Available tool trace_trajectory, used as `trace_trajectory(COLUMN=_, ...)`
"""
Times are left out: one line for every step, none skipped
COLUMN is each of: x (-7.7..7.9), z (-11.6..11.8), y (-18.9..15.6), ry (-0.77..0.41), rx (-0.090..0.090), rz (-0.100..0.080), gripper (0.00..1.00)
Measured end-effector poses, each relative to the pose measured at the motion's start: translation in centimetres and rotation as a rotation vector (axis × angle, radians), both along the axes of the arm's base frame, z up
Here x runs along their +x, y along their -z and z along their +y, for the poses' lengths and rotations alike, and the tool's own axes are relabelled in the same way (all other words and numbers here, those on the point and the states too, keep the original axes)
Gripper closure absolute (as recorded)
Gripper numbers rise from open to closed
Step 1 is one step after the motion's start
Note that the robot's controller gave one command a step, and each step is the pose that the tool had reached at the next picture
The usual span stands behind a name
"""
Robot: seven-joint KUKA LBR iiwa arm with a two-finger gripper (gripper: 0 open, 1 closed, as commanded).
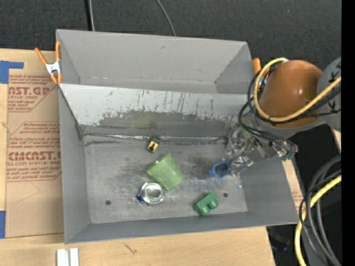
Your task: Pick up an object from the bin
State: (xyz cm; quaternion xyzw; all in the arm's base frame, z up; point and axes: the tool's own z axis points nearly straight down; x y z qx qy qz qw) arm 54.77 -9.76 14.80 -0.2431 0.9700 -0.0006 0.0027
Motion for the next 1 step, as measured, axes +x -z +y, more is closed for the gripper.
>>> trace_trajectory(x=0.85, z=-2.27, y=-7.33, ry=0.022, rx=-0.002, rz=-0.005, gripper=1.0)
